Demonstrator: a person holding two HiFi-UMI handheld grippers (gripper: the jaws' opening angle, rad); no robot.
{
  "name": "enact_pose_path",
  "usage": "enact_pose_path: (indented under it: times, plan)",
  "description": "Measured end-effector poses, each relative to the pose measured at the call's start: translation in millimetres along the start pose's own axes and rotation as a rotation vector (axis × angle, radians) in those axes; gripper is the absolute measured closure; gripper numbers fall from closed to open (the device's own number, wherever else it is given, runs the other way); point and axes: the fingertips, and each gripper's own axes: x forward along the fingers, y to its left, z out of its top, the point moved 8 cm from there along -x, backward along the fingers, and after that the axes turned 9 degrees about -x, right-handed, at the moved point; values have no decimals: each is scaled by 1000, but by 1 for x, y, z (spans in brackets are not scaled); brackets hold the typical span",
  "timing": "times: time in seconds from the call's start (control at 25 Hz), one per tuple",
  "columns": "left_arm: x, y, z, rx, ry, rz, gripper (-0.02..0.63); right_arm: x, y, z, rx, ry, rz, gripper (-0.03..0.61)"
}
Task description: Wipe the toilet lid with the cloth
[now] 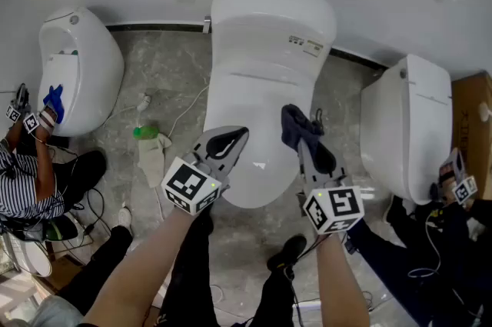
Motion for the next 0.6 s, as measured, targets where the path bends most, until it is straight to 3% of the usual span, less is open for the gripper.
enact_pose_path:
  times: [0.32,0.6]
  plan:
    - [12,18,-1,9,-6,-21,601,48,-20,-23,-210,123,-15,517]
    - [24,36,-10,8,32,-35,601,113,-64,-33,-687,272,-38,517]
